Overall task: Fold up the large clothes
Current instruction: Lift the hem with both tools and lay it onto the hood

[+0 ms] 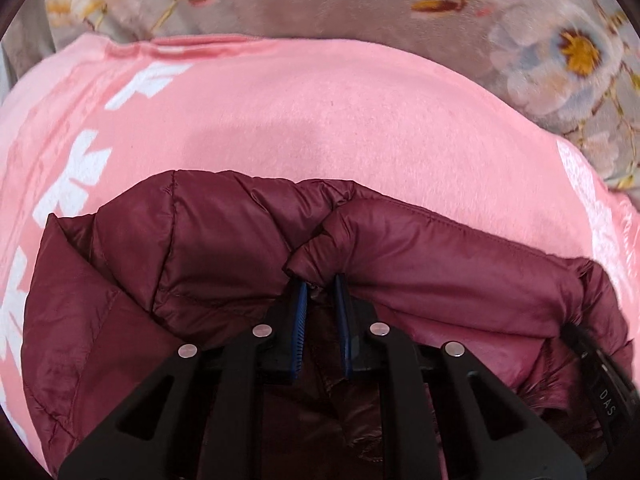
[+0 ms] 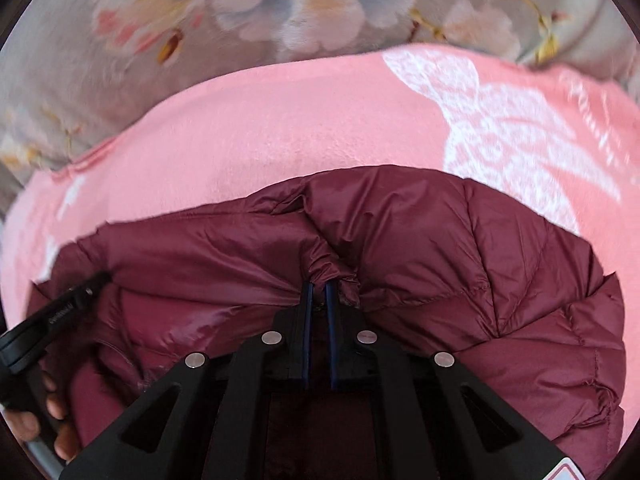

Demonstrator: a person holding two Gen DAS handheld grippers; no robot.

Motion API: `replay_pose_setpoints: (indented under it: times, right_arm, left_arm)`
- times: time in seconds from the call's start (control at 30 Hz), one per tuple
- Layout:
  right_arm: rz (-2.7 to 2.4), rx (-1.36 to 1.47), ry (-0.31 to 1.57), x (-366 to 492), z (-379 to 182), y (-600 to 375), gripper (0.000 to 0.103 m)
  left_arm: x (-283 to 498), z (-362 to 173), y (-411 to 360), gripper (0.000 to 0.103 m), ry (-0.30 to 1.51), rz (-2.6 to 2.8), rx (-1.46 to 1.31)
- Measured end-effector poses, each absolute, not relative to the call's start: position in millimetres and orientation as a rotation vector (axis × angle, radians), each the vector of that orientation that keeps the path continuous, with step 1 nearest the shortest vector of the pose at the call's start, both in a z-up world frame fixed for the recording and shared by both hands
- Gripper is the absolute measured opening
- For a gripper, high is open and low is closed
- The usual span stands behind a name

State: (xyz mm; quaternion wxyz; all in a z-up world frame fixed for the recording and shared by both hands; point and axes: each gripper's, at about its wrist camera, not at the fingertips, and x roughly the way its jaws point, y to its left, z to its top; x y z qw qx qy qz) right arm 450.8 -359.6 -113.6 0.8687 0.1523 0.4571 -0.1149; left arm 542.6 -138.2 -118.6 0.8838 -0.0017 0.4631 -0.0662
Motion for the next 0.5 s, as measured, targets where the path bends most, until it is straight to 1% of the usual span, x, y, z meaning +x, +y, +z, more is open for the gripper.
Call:
replay_pose_setpoints:
  times: [0.13, 0.5]
  right_arm:
    - [-0.280, 0.235, 0.934, 447.0, -113.7, -351.4, 0.004]
    - [-0.309, 0.180, 0.932, 451.2, -113.6, -345.5, 0.004]
  left_arm:
    - [533.9, -122.6, -145.3, 0.014, 0.902, -0.103, 0.062]
    - [532.4, -124.4, -150.6, 0.014, 0.887, -0.079, 0.097]
